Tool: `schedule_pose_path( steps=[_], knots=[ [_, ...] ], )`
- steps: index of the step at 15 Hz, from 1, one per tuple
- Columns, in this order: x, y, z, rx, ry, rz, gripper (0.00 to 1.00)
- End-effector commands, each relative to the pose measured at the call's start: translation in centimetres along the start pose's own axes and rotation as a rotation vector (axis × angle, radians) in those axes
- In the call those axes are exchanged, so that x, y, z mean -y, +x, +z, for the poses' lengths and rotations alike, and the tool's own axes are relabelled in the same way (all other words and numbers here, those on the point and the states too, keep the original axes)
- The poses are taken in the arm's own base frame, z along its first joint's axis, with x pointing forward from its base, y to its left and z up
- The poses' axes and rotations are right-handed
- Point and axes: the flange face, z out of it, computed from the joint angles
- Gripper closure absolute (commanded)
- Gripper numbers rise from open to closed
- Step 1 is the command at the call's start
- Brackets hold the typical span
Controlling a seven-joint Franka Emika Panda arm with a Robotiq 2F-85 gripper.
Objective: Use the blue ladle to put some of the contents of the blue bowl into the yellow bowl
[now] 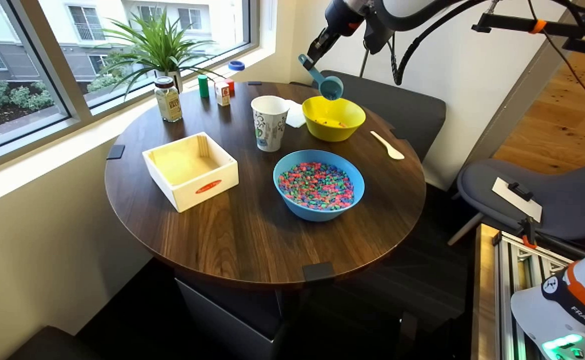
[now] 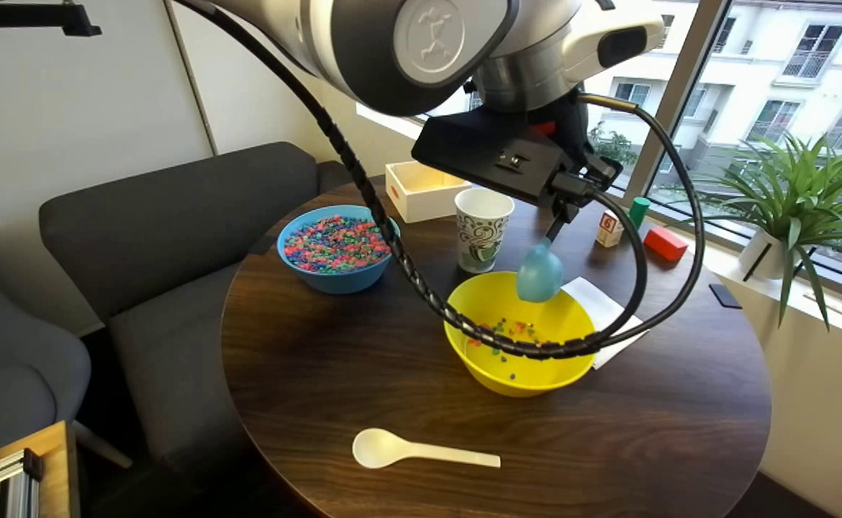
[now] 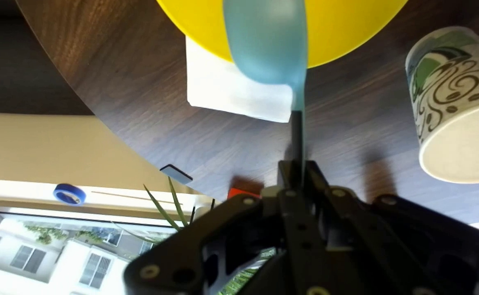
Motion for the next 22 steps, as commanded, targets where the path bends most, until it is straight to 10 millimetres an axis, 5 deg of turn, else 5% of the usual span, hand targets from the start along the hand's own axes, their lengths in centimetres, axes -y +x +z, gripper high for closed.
schedule_pose_path(
  steps=[1,14,22],
  knots=[
    [1.3,-1.4,-0.6,-0.019,-0.062,-0.01,0.98],
    [4.4,-2.7,-2.7,-0.096,-0.323,-0.081,0.98],
    [4.2,-2.0,-3.7,-0.12,-0.196,0.011,0.98]
  ],
)
